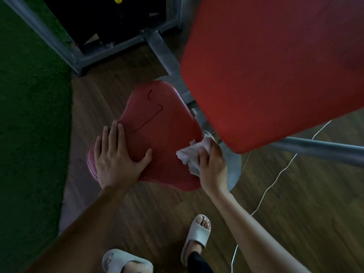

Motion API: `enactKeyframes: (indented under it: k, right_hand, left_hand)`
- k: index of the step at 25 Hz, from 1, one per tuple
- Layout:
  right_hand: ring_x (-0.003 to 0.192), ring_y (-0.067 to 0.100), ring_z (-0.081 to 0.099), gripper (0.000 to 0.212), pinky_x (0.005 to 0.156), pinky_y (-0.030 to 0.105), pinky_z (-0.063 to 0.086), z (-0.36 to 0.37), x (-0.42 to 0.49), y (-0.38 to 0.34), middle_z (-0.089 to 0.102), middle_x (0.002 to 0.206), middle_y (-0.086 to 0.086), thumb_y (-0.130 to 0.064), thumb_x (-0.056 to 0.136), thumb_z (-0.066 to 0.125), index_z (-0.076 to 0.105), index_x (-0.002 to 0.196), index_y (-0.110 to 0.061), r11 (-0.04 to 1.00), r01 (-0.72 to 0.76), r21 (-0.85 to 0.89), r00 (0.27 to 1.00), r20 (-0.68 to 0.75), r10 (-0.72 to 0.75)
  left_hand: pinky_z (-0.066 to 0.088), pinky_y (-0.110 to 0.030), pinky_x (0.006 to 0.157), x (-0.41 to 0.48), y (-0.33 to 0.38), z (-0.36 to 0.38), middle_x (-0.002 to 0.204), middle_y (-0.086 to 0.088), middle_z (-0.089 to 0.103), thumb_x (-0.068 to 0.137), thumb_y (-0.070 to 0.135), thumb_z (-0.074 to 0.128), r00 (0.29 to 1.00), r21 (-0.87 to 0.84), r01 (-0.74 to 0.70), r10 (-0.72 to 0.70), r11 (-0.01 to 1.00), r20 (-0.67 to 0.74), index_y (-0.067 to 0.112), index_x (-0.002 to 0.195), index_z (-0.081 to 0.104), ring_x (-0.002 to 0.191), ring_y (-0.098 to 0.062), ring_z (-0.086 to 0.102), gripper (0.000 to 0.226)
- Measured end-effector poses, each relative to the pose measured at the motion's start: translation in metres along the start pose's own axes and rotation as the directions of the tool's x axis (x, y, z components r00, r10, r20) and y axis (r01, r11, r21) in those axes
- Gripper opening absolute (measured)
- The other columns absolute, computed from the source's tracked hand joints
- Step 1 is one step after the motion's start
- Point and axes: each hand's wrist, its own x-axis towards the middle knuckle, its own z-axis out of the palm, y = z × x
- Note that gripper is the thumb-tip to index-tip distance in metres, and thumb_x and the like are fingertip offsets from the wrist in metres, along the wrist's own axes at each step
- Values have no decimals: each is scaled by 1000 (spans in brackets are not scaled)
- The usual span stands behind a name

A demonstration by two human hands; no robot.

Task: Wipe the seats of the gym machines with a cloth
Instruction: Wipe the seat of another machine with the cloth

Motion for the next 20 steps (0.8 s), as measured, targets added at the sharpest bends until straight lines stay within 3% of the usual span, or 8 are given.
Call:
enactKeyframes:
  k: [3, 7, 11, 13, 17, 20]
  right_hand:
    - [118, 20, 63, 53, 102, 32, 49, 14, 34, -7, 65, 129, 9, -39, 101, 40, 51, 141, -7, 998, 25, 65, 999, 20, -26]
    - [131, 14, 56, 65, 109, 30, 45, 12, 28, 1, 59, 142, 5, -55, 103, 29, 49, 145, -9, 993, 119, 16, 993, 0, -119]
    - [134, 2, 48, 46, 113, 31, 41, -15, -4, 17, 54, 146, -8, -34, 106, 43, 44, 150, -20, 990, 20, 141, 996, 87, -33]
    - [134, 0, 46, 44, 114, 30, 39, -12, -1, 14, 52, 145, -10, -27, 106, 45, 44, 150, -18, 993, 29, 110, 995, 91, -40]
    - [137, 13, 47, 50, 116, 27, 36, 18, 47, -10, 53, 147, 7, -32, 105, 45, 44, 148, -7, 996, 62, 68, 993, 92, -68]
    - [136, 14, 50, 56, 114, 32, 40, 14, 32, -1, 53, 147, 4, -46, 105, 37, 44, 150, -12, 992, 120, 26, 992, 35, -121]
  left_hand:
    - [16, -43, 124, -1, -1, 0, 162, -12, 29, 81, 77, 46, 1000, 17, 3, -3, 1000, 8, 5, 154, 29, 151, -27, 24, 104]
    - [15, -42, 124, -1, -1, -1, 162, -12, 29, 82, 78, 43, 1000, 32, 4, -4, 999, 18, 5, 154, 29, 151, -27, 23, 104]
    - [15, -43, 125, 0, 0, -2, 162, -12, 28, 82, 78, 45, 1000, 28, 6, -7, 1000, 30, 5, 154, 28, 152, -27, 22, 105]
    - [14, -42, 125, 0, 0, -1, 162, -12, 28, 82, 78, 46, 999, 24, 7, -7, 1000, 31, 5, 154, 28, 152, -27, 22, 105]
    - [14, -42, 125, -1, -1, 1, 162, -12, 28, 82, 77, 46, 999, 16, 5, -5, 1000, 36, 5, 155, 28, 152, -27, 22, 104]
    - [17, -44, 124, 0, -1, 0, 162, -13, 30, 82, 76, 46, 999, 9, 3, -4, 1000, 32, 5, 154, 29, 151, -28, 23, 103]
